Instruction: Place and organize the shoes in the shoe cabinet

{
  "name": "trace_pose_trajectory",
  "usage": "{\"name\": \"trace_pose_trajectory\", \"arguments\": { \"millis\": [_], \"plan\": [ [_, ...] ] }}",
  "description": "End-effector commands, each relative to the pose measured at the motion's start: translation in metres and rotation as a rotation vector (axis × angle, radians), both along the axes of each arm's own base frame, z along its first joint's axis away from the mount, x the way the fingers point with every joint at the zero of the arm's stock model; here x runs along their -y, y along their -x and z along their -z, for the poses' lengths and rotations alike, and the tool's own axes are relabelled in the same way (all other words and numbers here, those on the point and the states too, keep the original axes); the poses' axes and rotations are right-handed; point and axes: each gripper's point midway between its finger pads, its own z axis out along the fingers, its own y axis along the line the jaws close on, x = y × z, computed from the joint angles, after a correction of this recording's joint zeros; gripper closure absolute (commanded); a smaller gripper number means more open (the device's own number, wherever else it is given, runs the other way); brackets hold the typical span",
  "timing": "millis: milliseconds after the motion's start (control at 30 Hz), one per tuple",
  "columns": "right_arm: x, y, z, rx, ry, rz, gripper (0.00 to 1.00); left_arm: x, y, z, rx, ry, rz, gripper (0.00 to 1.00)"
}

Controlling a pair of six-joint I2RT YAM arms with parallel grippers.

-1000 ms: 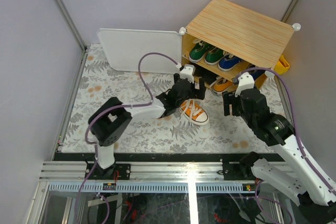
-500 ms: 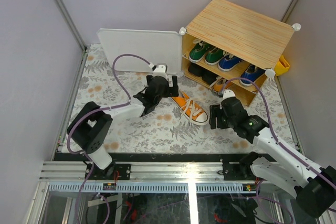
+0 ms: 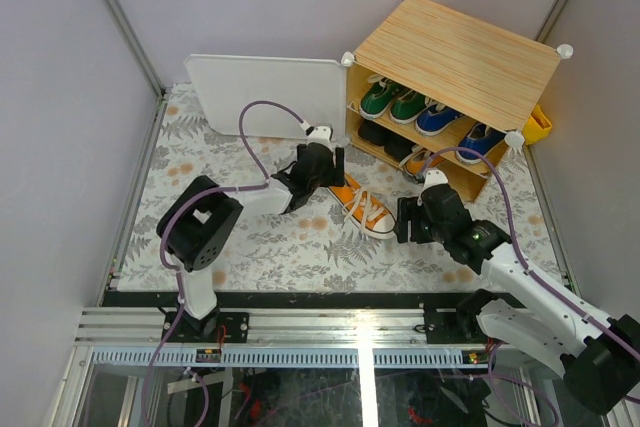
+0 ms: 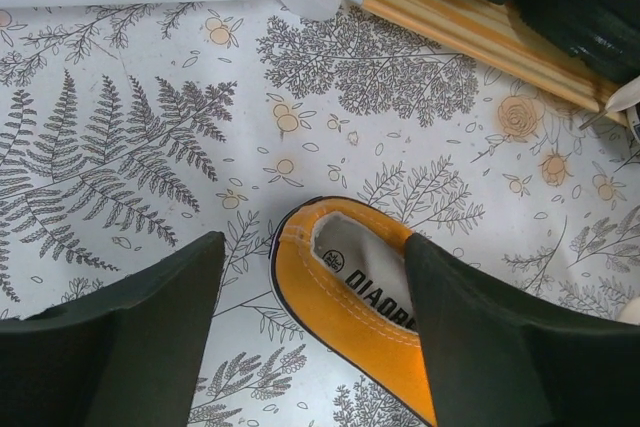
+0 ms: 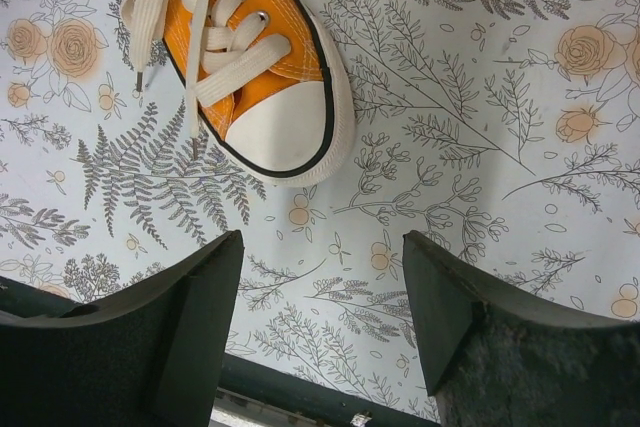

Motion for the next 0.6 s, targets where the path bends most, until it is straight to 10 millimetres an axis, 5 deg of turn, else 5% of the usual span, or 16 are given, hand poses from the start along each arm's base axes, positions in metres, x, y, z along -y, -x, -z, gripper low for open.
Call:
{"name": "trace_pose_trajectory", "arguments": {
  "millis": [0, 200, 400, 567],
  "plan": [
    [-0.005, -0.007, -0.008, 0.036, -0.014, -0.004, 0.28, -0.002, -0.007, -0.004, 0.02, -0.001, 0.004, 0.33],
    [-0.007, -0.008, -0.006, 0.031, -0.014, -0.008, 0.28, -0.004, -0.01, 0.005, 0.0, -0.012, 0.019, 0.64],
    [-0.004, -0.001, -0.008, 0.021, -0.025, -0.004, 0.28, 0.001, -0.003, 0.007, -0.01, 0.023, 0.066, 0.6],
    [-0.006, 0.011, 0.011, -0.039, -0.055, 0.005, 0.3, 0.002, 0.005, 0.016, -0.061, 0.034, 0.068, 0.99]
  ]
}}
